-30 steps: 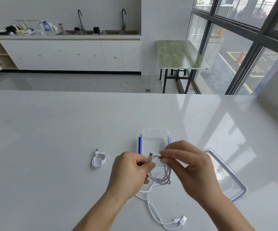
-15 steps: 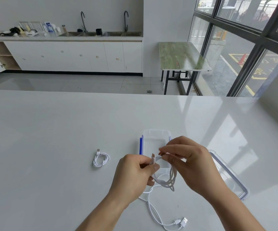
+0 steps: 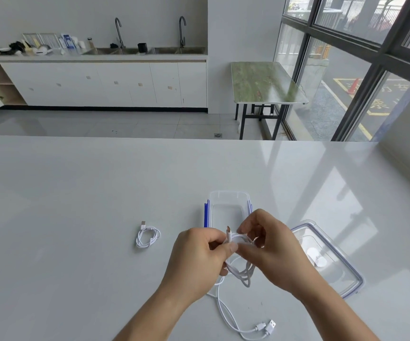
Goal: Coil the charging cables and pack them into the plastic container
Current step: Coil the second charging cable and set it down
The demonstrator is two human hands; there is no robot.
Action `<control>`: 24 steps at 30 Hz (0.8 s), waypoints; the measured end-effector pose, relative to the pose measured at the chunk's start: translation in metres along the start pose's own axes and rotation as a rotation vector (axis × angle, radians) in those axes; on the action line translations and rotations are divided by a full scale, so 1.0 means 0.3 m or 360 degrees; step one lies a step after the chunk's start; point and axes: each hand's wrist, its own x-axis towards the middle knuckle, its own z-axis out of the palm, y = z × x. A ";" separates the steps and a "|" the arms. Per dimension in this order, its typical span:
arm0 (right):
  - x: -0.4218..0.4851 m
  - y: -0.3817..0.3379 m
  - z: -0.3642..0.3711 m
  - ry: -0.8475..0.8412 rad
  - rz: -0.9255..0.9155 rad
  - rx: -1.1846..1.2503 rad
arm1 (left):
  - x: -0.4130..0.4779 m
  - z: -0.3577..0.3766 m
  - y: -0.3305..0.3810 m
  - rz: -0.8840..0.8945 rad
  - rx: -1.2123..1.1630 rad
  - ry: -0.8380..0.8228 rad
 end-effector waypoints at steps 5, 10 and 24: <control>0.014 -0.009 0.041 0.0037 -0.0013 -0.0325 | 0.009 0.001 -0.007 -0.0002 0.0053 -0.0022; 0.025 -0.001 0.114 0.0331 0.0108 0.0011 | 0.022 -0.005 -0.031 -0.0104 -0.0167 -0.0036; 0.009 0.015 0.110 -0.0120 0.0383 0.1088 | 0.025 -0.022 -0.070 -0.0120 -0.0286 0.0118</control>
